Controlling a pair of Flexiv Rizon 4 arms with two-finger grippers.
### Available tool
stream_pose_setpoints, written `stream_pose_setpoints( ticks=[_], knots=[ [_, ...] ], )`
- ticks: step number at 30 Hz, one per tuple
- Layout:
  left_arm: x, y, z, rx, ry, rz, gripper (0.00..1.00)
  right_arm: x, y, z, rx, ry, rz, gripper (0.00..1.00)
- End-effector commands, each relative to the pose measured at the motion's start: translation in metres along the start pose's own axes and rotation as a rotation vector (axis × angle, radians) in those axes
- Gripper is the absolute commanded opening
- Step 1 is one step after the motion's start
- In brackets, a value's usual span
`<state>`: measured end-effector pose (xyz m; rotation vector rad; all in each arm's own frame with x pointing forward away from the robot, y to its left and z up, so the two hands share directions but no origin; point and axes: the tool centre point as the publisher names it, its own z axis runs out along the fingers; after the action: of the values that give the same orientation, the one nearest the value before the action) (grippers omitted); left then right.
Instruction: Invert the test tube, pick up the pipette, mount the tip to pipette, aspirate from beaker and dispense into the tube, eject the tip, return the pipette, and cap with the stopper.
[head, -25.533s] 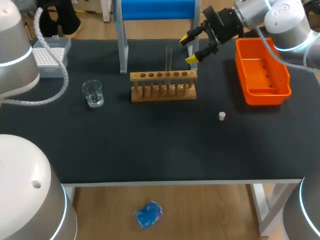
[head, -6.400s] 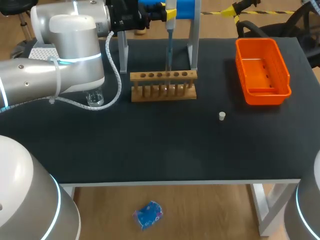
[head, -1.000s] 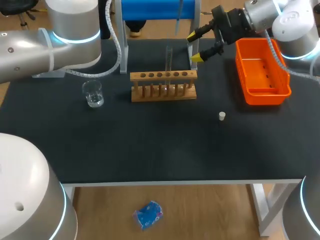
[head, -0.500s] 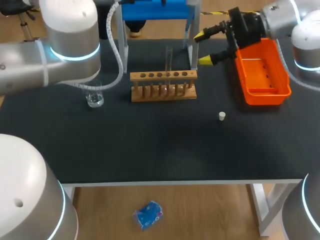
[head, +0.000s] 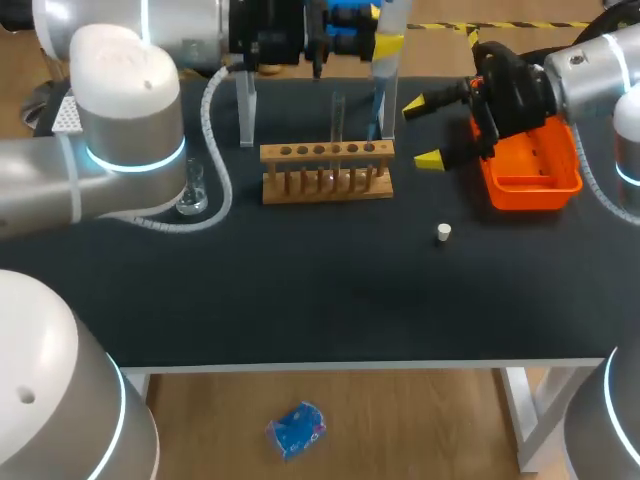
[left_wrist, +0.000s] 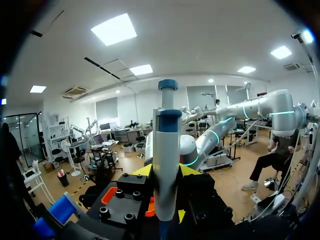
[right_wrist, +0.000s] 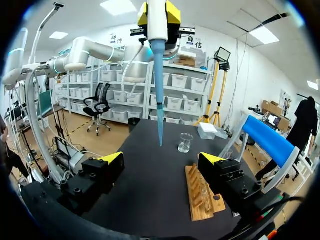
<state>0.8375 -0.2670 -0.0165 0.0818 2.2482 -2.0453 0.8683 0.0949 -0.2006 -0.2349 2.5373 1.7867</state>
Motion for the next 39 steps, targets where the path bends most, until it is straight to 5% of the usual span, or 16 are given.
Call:
stream_pose_setpoints(
  ticks=[1, 17, 39],
  knots=[
    [0.001, 0.000, -0.008, 0.000, 0.003, 0.001, 0.00, 0.007, 0.005, -0.002, 0.012, -0.015, 0.001, 1.00],
    [0.001, 0.000, -0.008, 0.000, 0.003, 0.001, 0.00, 0.007, 0.005, -0.001, 0.006, -0.008, 0.001, 1.00],
    [0.021, 0.075, 0.002, 0.017, 0.079, 0.000, 0.00, 0.034, -0.020, 0.029, -0.151, 0.005, 0.075, 1.00]
  ],
)
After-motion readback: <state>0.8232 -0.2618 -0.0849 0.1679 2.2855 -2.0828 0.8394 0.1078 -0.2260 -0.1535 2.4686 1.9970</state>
